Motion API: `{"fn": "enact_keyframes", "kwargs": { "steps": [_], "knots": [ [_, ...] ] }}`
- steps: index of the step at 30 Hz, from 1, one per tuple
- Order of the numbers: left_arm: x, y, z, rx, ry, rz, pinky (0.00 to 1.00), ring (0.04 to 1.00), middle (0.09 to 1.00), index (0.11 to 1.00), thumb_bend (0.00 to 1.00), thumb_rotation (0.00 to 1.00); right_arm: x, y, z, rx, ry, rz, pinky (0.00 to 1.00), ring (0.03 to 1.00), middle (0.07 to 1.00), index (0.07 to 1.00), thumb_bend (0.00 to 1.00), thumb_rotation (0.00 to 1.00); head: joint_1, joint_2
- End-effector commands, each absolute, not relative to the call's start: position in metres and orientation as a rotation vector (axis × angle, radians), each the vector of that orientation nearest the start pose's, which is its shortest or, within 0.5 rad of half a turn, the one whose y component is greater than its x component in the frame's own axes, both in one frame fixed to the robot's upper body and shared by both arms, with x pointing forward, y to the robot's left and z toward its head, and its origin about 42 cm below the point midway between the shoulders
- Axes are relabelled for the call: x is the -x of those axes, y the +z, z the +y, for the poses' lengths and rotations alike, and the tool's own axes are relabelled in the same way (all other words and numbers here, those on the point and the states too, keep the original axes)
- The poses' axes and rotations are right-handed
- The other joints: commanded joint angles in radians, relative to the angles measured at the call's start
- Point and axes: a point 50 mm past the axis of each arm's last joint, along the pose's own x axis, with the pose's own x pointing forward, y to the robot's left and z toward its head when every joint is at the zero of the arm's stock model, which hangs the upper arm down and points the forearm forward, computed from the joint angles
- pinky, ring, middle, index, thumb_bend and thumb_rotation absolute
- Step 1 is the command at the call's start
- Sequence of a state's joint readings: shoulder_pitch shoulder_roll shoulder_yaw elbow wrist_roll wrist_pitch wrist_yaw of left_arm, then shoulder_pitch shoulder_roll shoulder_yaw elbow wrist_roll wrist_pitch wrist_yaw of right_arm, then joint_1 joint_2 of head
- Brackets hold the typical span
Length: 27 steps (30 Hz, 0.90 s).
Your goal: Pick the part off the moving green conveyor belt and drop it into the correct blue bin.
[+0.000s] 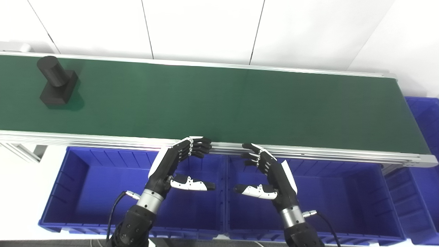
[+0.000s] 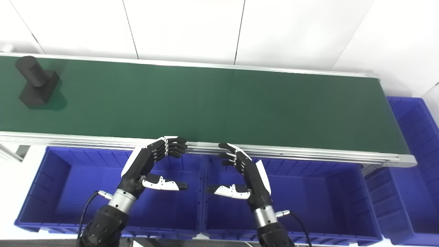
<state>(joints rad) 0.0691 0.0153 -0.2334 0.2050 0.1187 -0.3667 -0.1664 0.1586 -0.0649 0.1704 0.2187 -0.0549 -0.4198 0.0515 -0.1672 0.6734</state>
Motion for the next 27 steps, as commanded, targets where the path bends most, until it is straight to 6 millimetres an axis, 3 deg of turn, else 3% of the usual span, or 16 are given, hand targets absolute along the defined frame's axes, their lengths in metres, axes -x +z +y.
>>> {"fn": "enact_keyframes", "kwargs": {
  "steps": [1,27],
  "knots": [
    [-0.2494,0.0565,0.1424,-0.104,-0.417,-0.156,0.63,0.662,0.687,0.698,0.87,0.0,-0.2151,0.0348,-0.191,0.079,0.201,-0.12,0.69,0.761,0.853,0.78,0.91,0.3,0.001,-0.002],
    [-0.2503,0.0545,0.1429,-0.103,-0.418,-0.161,0.63,0.66,0.685,0.7,0.87,0.0,-0.2151,0.0348,-0.19,0.09,0.186,-0.122,0.68,0.749,0.831,0.756,0.88,0.28,0.003,-0.012]
  ]
}}
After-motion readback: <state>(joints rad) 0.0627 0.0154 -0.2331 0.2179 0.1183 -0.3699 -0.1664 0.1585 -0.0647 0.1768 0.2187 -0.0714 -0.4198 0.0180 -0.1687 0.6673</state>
